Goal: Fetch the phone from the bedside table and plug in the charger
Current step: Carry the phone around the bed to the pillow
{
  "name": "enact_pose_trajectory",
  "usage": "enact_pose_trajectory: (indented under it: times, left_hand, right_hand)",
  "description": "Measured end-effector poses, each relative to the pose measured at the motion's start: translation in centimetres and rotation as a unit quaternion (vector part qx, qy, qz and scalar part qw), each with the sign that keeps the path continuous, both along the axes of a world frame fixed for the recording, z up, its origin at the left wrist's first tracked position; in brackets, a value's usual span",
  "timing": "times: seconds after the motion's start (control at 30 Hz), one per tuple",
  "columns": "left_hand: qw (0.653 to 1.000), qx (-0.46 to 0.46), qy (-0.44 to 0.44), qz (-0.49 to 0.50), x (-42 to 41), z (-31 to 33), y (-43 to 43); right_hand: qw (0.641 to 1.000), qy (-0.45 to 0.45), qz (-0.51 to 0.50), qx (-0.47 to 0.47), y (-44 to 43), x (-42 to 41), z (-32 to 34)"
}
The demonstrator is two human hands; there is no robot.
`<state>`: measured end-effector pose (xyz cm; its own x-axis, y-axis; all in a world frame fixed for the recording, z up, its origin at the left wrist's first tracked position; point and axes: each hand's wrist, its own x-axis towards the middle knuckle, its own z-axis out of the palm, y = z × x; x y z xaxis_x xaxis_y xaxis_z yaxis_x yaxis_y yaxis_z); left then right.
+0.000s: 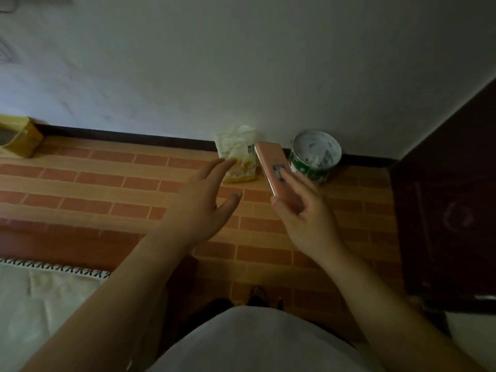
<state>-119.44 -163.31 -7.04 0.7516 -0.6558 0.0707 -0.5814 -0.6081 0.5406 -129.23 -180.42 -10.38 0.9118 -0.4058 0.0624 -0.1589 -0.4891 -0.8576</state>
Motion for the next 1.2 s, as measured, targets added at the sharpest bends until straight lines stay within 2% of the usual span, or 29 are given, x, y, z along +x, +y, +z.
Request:
enact_pose_trajectory:
  times: [0.27,0.53,0.7,0.9,1.2]
  left_hand:
    - [0.995,-0.013,0.017,0.099,12.6,-1.0,1.0]
    - [0.984,-0.033,0.009,0.172,29.1,-2.9,5.7]
    - [0.976,0.002,0.008,0.219,37.9,-2.8,11.9]
    - [0.938,0.012,0.048,0.343,43.5,-2.3,20.8]
    - [0.892,-0.026,0.071,0.446,54.4,-3.3,33.5]
  right_hand:
    - [0.993,0.024,0.108,-0.031,-0.3,16.0,-0.3]
    - [0.983,0.038,0.171,-0.050,3.6,34.8,-0.7]
    - [0.972,0.040,0.227,-0.036,9.6,46.2,-0.1]
    - [0.939,0.040,0.341,-0.010,18.2,56.7,0.2]
    - [0.884,0.033,0.465,-0.033,33.0,72.2,-1.7]
